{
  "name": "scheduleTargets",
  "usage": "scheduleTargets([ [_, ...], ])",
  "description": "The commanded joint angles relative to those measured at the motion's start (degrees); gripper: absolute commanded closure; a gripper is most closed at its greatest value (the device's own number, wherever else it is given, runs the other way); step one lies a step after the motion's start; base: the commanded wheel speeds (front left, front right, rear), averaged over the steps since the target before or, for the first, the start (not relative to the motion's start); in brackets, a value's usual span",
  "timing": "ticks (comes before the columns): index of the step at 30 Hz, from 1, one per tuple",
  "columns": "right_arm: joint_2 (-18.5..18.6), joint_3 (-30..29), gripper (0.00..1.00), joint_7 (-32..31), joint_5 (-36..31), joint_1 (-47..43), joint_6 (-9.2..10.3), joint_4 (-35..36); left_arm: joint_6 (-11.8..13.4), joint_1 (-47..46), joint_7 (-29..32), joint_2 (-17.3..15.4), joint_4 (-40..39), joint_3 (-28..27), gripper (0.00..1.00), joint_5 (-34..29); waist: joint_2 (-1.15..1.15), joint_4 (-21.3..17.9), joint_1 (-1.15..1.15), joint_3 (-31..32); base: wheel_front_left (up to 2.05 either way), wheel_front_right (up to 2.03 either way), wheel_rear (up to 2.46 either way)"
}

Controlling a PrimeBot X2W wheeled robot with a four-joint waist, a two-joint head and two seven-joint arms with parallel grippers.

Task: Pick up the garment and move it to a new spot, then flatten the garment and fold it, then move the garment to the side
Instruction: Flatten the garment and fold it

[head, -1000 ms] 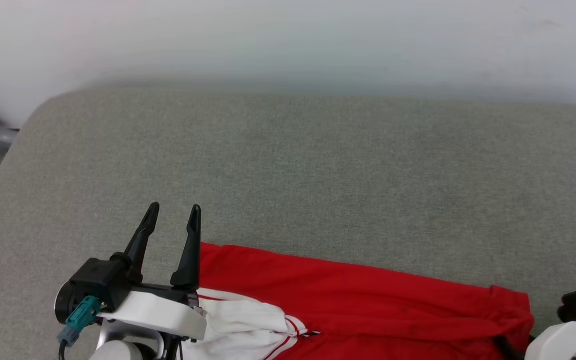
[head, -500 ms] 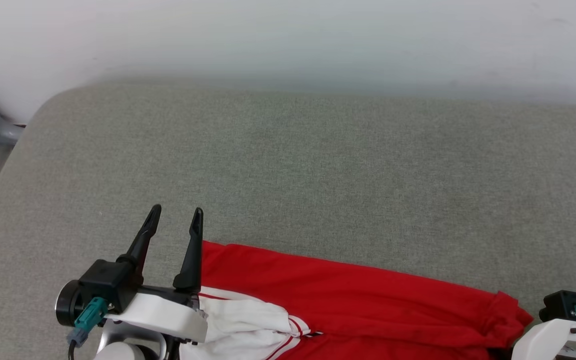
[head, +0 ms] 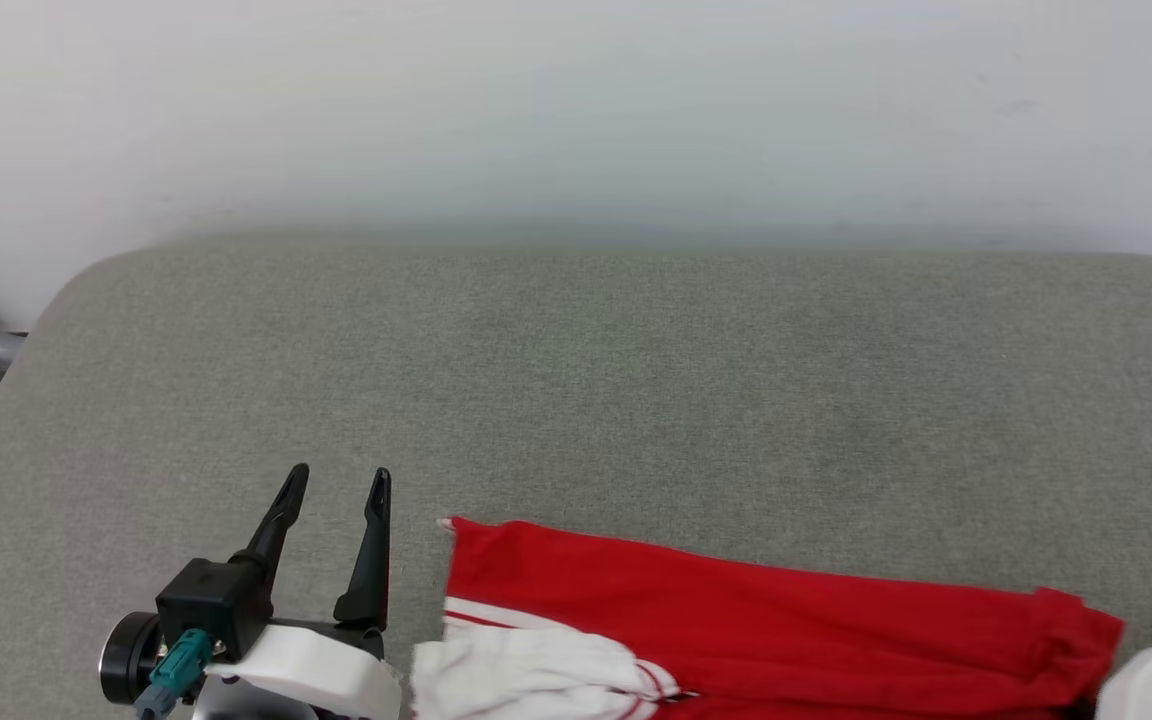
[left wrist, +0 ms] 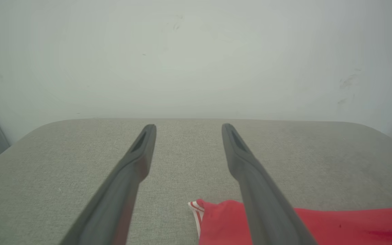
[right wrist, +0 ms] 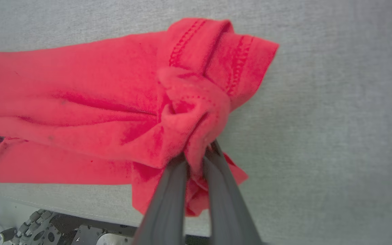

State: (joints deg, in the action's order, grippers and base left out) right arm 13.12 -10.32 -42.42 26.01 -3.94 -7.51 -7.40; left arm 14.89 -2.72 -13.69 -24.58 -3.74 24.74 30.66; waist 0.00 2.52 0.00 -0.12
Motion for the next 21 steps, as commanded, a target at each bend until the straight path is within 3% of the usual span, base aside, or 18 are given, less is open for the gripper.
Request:
scheduleTargets([
  [1, 0.6, -1.68, 1.0, -0.53, -0.71, -0.67, 0.06, 0.24, 0.37, 0.61, 0.16, -0.04, -0.23, -0.04, 0.0, 0.09, 0.0, -0.5, 0.0, 0.47, 0.0, 0.0, 0.0],
  [7, 0.1, -10.42, 1.0, -4.47, -2.91, -2.16, 0.05, 1.7, 0.57, 1.15, 0.36, -0.04, -0.17, 0.24, 0.0, 0.27, 0.0, -1.14, 0.0, 0.97, 0.0, 0.0, 0.0],
  [11, -1.24, -12.78, 1.0, -7.65, -1.85, -1.21, 0.05, 2.94, 0.65, 1.07, 0.38, -0.44, 0.04, -0.15, 0.0, 0.68, 0.0, -1.61, 0.0, 1.03, 0.0, 0.0, 0.0],
  [16, -7.78, -12.92, 1.0, -15.68, 10.03, 1.68, 0.04, 4.8, 0.68, 0.79, 0.58, -0.71, 0.05, -0.21, 0.0, 0.82, 0.0, -1.4, 0.0, 1.36, 0.0, 0.0, 0.0],
  [21, -10.18, -11.0, 1.0, -21.89, 23.26, 3.53, 0.04, 5.88, 0.45, 0.56, 0.73, -0.26, -0.25, 0.1, 0.0, 1.19, 0.0, -0.46, 0.0, 1.19, 0.0, 0.0, 0.0],
])
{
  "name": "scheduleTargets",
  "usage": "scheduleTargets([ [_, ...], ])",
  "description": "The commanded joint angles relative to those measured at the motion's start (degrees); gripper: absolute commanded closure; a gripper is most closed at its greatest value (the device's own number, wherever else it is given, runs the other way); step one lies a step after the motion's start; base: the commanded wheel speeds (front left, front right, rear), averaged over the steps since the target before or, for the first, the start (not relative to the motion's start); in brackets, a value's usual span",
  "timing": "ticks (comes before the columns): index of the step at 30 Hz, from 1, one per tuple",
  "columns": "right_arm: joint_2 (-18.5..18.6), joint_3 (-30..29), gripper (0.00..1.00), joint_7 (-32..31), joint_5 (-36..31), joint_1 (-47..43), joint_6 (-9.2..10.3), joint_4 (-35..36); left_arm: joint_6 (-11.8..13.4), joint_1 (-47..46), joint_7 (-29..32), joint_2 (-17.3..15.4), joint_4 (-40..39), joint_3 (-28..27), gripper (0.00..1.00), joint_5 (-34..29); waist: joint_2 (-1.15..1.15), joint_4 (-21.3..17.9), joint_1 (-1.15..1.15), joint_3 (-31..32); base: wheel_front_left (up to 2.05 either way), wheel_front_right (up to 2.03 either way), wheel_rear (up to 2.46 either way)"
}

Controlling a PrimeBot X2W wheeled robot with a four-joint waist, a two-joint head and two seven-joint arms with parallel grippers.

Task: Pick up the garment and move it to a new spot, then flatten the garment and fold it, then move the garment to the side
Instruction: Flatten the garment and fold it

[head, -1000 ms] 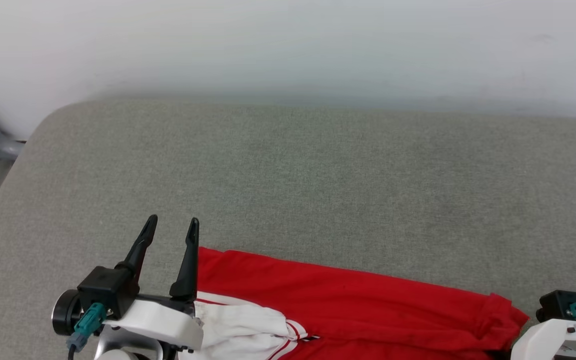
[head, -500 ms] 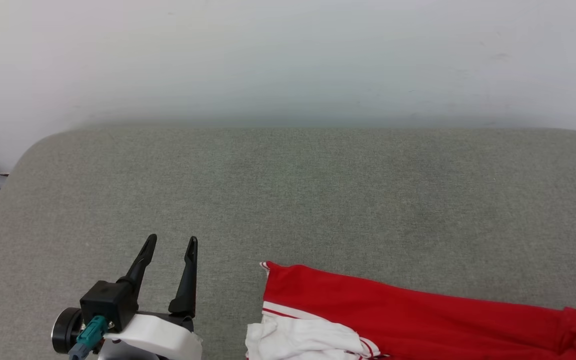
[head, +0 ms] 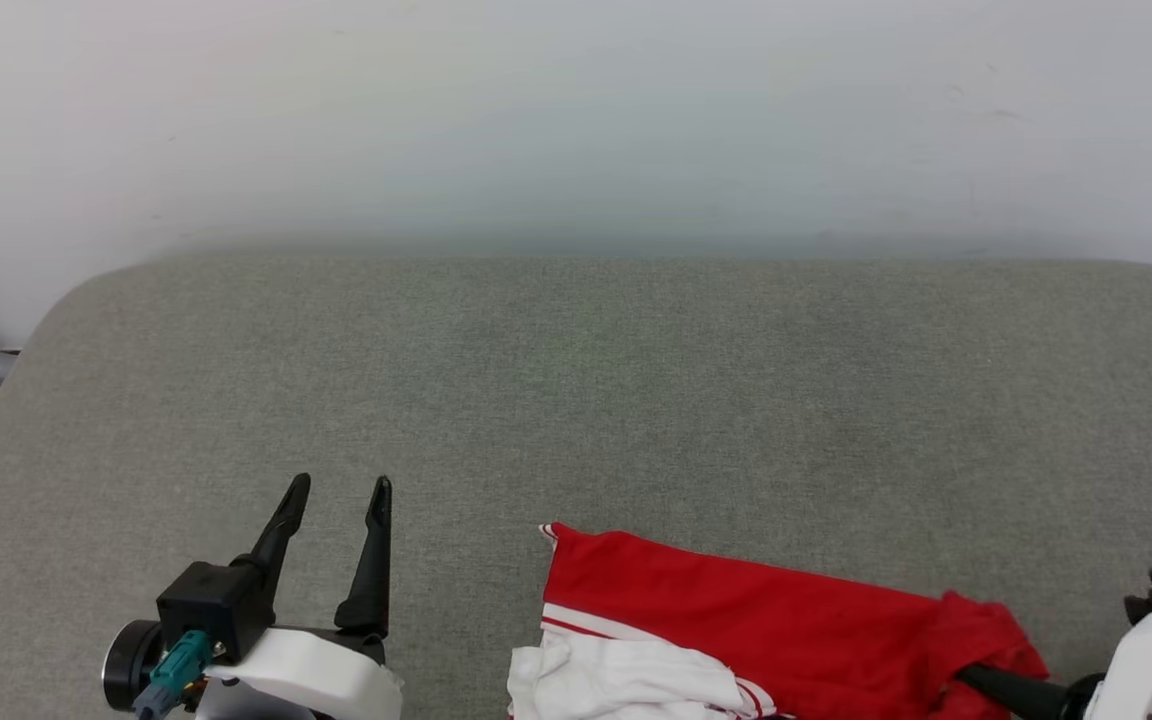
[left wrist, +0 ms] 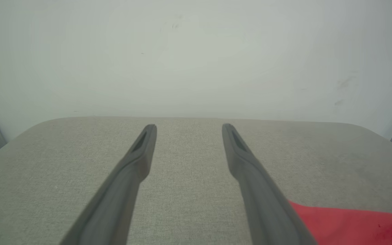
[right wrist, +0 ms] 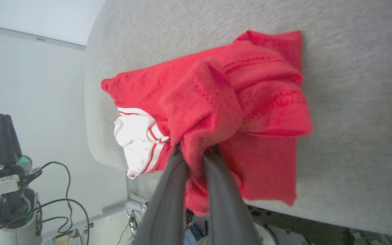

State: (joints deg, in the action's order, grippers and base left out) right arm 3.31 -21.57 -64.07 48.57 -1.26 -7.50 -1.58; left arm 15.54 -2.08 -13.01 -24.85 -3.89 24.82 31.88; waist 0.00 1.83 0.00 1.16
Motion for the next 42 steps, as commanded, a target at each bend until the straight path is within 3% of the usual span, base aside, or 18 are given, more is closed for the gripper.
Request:
scheduleTargets([
  [1, -0.43, 1.07, 1.0, -0.85, 2.61, 1.58, 0.03, -0.17, -0.28, -0.35, 0.11, -0.03, -0.09, 0.12, 0.0, -0.03, 0.0, 0.49, 0.0, -0.17, 0.0, 0.0, 0.0],
  [5, -0.54, 6.56, 1.0, -0.47, 11.21, 3.02, 0.03, -2.86, -0.75, -1.58, 0.65, -0.24, -0.02, 0.64, 0.0, -0.31, 0.0, 2.04, 0.0, -0.62, 0.0, 0.0, 0.0],
  [11, -0.48, 17.93, 1.0, 4.03, 18.06, 5.87, 0.03, -5.25, -1.22, -3.52, 0.78, 0.19, 0.3, 0.98, 0.0, -0.31, 0.0, 4.94, 0.0, -3.04, 0.0, 0.0, 0.0],
  [18, -0.47, 29.12, 1.0, 9.66, 19.83, 9.19, 0.03, -8.42, -1.8, -4.88, 0.31, 0.73, 1.08, 1.06, 0.0, 0.0, 0.0, 7.22, 0.0, -5.66, 0.0, 0.0, 0.0],
  [23, -0.45, 34.68, 0.98, 14.03, 16.88, 11.17, 0.03, -11.94, -1.96, -5.54, -0.11, 1.22, 1.85, 1.04, 0.0, 0.03, 0.0, 8.03, 0.0, -6.94, 0.0, 0.0, 0.0],
  [25, -0.46, 36.13, 0.5, 15.26, 16.58, 11.31, 0.03, -13.11, -2.05, -5.65, -0.3, 1.38, 2.28, 1.04, 0.0, 0.08, 0.0, 8.0, 0.0, -7.23, 0.0, 0.0, 0.0],
  [26, -0.46, 36.55, 0.0, 16.02, 16.16, 11.61, 0.03, -13.47, -2.16, -5.76, -0.35, 1.41, 2.48, 1.08, 0.0, 0.12, 0.0, 7.93, 0.0, -7.36, 0.0, 0.0, 0.0],
  [31, 0.41, 39.34, 0.0, 19.04, 14.51, 12.61, 0.03, -12.25, -2.42, -6.35, -0.56, 1.54, 3.42, 1.34, 0.0, -0.04, 0.0, 7.15, 0.0, -7.26, 0.0, 0.0, 0.0],
  [35, 2.35, 42.72, 0.0, 25.13, 10.27, 12.34, 0.02, -7.97, -2.08, -6.26, -0.61, 1.68, 3.89, 1.59, 0.0, -0.28, 0.0, 6.42, 0.0, -6.23, 0.0, 0.0, 0.0],
  [42, 6.91, 41.04, 0.0, 40.28, -5.25, 10.58, 0.03, -4.69, -1.47, -4.77, -0.59, 1.4, 4.17, 1.52, 0.0, 0.05, 0.0, 4.73, 0.0, -3.68, 0.0, 0.0, 0.0],
])
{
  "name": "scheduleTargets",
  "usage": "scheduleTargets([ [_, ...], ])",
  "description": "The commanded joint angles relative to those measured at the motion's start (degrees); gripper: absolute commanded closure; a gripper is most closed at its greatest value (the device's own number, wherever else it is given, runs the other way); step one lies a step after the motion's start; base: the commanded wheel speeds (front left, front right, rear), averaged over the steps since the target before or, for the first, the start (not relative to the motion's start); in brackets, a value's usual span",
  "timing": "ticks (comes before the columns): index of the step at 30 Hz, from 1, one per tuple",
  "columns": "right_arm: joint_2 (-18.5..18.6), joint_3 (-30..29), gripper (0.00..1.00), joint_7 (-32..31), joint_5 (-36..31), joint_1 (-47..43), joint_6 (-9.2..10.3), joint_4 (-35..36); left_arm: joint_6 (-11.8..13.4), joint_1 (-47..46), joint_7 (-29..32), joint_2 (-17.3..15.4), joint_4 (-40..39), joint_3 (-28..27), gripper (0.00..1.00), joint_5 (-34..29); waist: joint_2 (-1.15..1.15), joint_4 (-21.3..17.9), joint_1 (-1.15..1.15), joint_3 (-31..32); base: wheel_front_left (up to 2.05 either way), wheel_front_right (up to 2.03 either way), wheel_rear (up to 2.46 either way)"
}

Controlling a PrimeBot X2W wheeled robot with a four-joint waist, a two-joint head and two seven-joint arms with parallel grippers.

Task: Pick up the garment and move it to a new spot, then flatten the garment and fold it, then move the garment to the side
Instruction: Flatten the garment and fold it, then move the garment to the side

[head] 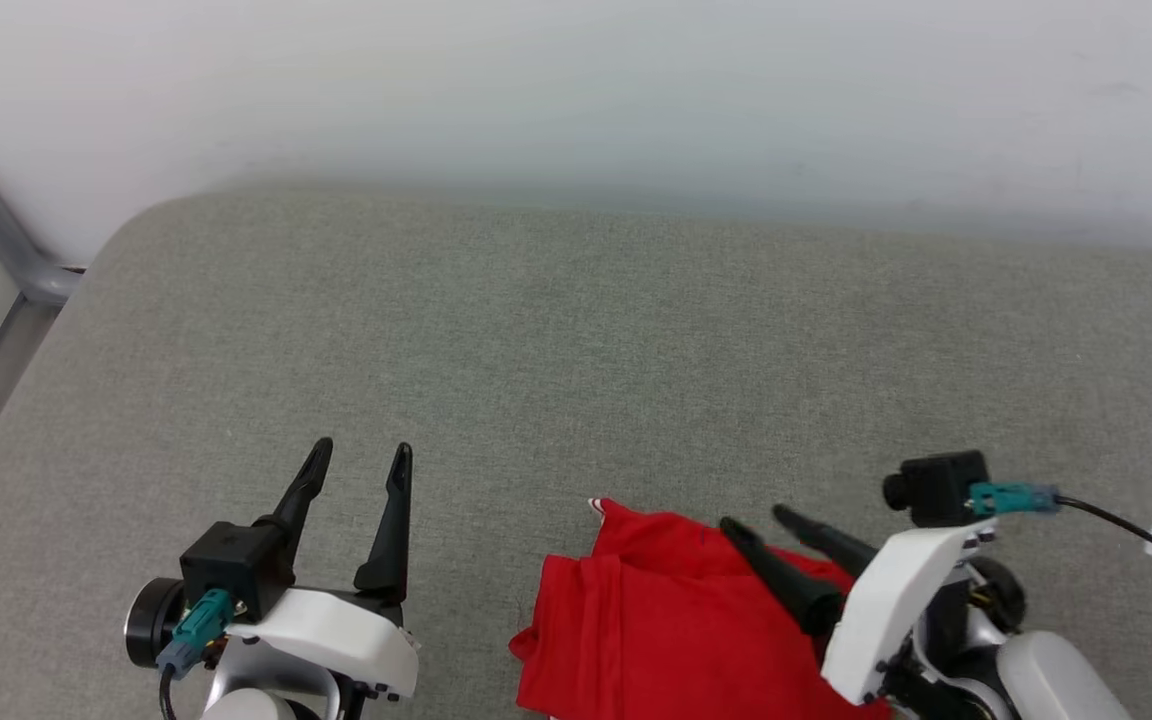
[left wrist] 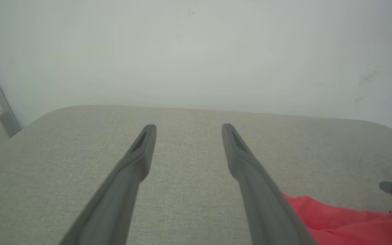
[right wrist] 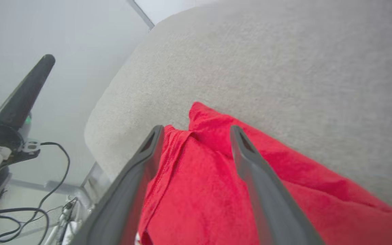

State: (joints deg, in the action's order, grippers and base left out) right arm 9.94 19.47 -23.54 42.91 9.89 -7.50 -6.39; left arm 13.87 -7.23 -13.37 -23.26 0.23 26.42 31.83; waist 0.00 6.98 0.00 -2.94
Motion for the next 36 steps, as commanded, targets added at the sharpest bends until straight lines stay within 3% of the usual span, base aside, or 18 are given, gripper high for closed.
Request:
scheduleTargets([
  [1, 0.68, -1.04, 0.0, 1.47, -2.21, -1.0, 0.03, 0.18, 0.29, 0.66, -0.25, -0.21, 0.04, -0.08, 0.0, 0.1, 0.0, -0.68, 0.0, 0.67, 0.0, 0.0, 0.0],
  [7, 0.96, -10.73, 0.0, 9.98, -18.7, -4.5, 0.03, 1.99, 1.13, 1.59, -0.69, -0.1, 0.1, -0.68, 0.0, -0.09, 0.0, -2.42, 0.0, 2.15, 0.0, 0.0, 0.0],
  [14, -1.84, -20.96, 0.0, 19.28, -29.87, -9.75, 0.03, 8.22, 1.89, 3.24, -1.09, -0.07, 0.38, -1.2, 0.0, -0.21, 0.0, -4.55, 0.0, 3.82, 0.0, 0.0, 0.0],
  [23, -3.6, -22.23, 0.0, 26.52, -32.48, -14.99, 0.03, 13.68, 1.71, 6.08, -1.61, 0.6, 1.47, -2.15, 0.0, -0.35, 0.0, -7.23, 0.0, 5.71, 0.0, 0.0, 0.0],
  [36, -5.01, -22.77, 0.0, 24.99, -32.3, -16.61, 0.03, 14.78, 0.76, 7.66, -1.89, 1.84, 2.94, -3.56, 0.0, -1.44, 0.0, -7.4, 0.0, 6.49, 0.0, 0.0, 0.0],
])
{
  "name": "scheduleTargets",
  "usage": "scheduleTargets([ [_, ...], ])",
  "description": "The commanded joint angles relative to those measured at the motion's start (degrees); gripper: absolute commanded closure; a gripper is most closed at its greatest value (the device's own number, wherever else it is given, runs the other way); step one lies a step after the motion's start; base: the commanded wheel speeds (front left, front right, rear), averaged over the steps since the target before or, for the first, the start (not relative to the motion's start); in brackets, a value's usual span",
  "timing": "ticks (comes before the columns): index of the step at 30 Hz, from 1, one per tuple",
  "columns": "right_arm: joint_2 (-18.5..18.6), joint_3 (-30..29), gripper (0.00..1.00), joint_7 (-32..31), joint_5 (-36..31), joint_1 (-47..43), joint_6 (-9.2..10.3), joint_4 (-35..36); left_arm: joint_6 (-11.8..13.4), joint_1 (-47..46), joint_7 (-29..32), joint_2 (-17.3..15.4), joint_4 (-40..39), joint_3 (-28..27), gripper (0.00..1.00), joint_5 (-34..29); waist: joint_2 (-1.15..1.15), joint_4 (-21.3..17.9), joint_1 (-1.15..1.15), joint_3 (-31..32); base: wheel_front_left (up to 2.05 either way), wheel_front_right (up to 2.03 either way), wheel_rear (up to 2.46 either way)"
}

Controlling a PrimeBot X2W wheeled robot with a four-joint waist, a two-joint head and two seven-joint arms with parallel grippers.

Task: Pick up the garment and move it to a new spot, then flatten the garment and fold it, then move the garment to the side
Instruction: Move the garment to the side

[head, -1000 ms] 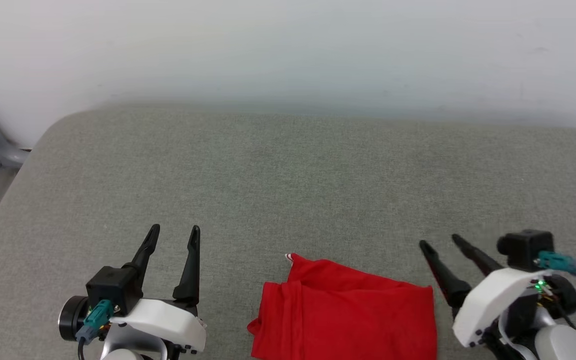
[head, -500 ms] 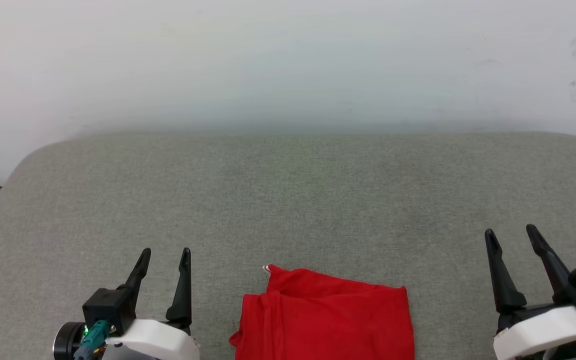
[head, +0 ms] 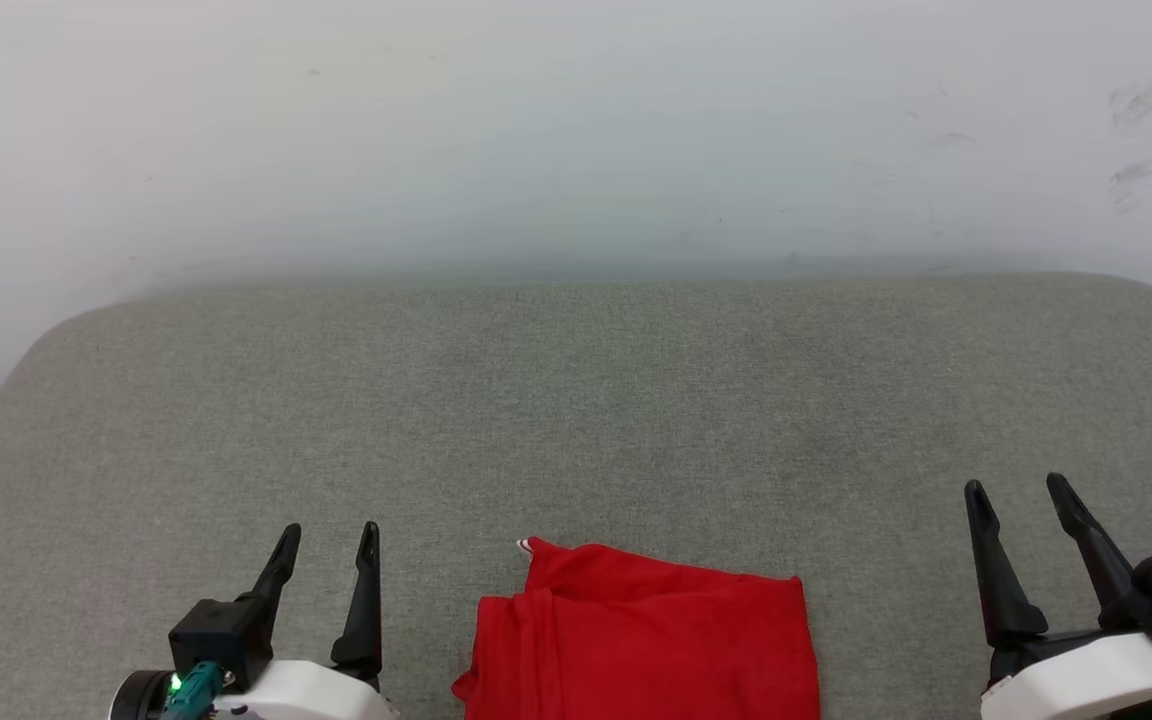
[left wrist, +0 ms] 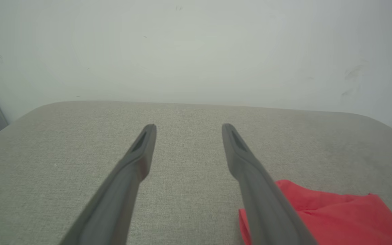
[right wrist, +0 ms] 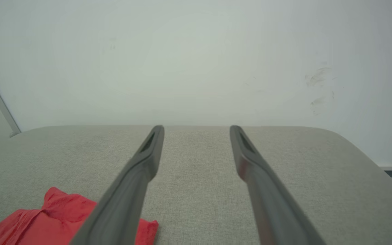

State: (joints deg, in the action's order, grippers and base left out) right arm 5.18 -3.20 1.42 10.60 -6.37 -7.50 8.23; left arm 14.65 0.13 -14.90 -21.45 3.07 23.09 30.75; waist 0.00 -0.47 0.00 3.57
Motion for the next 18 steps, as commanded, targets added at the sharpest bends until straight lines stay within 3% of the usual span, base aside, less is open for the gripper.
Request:
scheduleTargets([
  [1, -0.28, -0.18, 0.0, -0.1, 0.02, -0.23, 0.03, 0.18, -0.17, 0.15, -0.36, 0.14, 0.16, -0.32, 0.0, -0.38, 0.0, 0.09, 0.0, -0.06, 0.0, 0.0, 0.0],
  [7, -0.4, -0.4, 0.0, -1.45, 1.36, 0.17, 0.03, -0.72, -0.67, -0.5, -0.39, 0.56, 0.36, -1.31, 0.0, -1.04, 0.0, 0.16, 0.0, -0.5, 0.0, 0.0, 0.0],
  [12, 1.1, -1.09, 0.0, -6.09, 6.46, -0.4, 0.03, -4.16, -0.97, -0.89, -0.39, 0.89, -0.12, -2.67, 0.0, -1.61, 0.0, 0.78, 0.0, -1.33, 0.0, 0.0, 0.0],
  [18, 4.27, 0.38, 0.0, -17.62, 16.28, -2.24, 0.03, -10.99, -2.23, -1.87, -0.33, 2.22, -0.64, -3.52, 0.0, -3.18, 0.0, 3.58, 0.0, -3.1, 0.0, 0.0, 0.0],
])
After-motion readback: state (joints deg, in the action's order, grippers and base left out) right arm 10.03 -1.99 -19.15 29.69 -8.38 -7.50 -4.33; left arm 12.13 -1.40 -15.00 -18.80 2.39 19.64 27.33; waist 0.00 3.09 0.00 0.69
